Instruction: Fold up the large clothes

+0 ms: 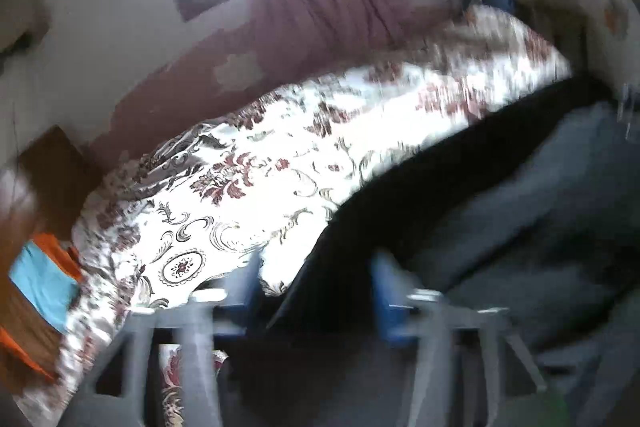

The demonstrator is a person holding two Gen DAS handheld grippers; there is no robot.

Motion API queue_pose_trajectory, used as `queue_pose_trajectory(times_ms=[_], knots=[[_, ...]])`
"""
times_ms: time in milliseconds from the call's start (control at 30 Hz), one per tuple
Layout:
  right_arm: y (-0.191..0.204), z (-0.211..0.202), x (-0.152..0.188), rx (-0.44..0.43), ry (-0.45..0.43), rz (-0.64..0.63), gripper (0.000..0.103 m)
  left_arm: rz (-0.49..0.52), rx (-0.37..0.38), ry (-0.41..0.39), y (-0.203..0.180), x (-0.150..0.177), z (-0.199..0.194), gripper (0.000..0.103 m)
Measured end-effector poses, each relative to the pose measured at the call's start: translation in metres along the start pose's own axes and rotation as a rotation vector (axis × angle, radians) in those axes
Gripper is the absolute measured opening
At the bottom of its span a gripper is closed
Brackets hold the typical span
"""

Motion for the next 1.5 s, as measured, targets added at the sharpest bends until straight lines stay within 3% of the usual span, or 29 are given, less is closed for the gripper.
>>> queue_pose_trajectory(times_ms=[33,100,200,333,467,533,600,733,967,1100,1200,1500], knots=[[-0.004,-0.006,-0.001,-0.015,-0.017,0.021,0.068,-0.046,0.012,-0.027,0.009,-0.002,-0.005,0.087],[-0.016,-0.021,0.001,-0.022,-0.062,0.060,0.080,-0.128,0.056,-0.064,0.024,-0.006,-0.015,0.087],[-0.027,-0.047,0.009,-0.074,-0.106,0.094,0.085,-0.202,0.114,-0.082,0.034,-0.006,-0.035,0.089],[-0.032,-0.081,0.036,-0.229,-0.121,0.110,0.097,-0.182,0.195,-0.085,0.015,0.004,-0.060,0.090],[-0.013,-0.088,0.069,-0.417,-0.052,0.095,0.098,-0.141,0.314,-0.082,-0.022,0.029,-0.081,0.096],[0.000,-0.077,0.079,-0.431,-0.006,0.068,0.098,-0.128,0.354,-0.061,-0.039,0.044,-0.079,0.096],[0.010,-0.061,0.083,-0.422,0.020,0.045,0.098,-0.107,0.354,-0.032,-0.052,0.051,-0.069,0.096],[0.012,-0.023,0.072,-0.374,0.070,0.075,0.099,-0.107,0.274,0.029,-0.063,0.056,-0.032,0.098],[-0.008,0.044,0.052,-0.292,0.195,0.211,0.101,-0.391,0.240,0.071,-0.012,0.047,0.017,0.098],[-0.020,0.076,0.079,-0.364,0.265,0.361,0.101,-0.515,0.211,0.120,0.016,0.049,0.046,0.098],[-0.023,0.082,0.103,-0.418,0.272,0.473,0.102,-0.579,0.247,0.145,0.024,0.053,0.064,0.100],[-0.015,0.091,0.124,-0.455,0.229,0.547,0.102,-0.552,0.261,0.144,0.009,0.057,0.082,0.103]])
Point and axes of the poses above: each gripper's, at about its wrist camera, not at the fingertips, and z roughly the way its jaws point, y to its left, x to its underside, the point moved 6 cm from there along z, roughly the way its jaws point, and after that the axes turned 3 degrees about y, right-handed, at the moved point
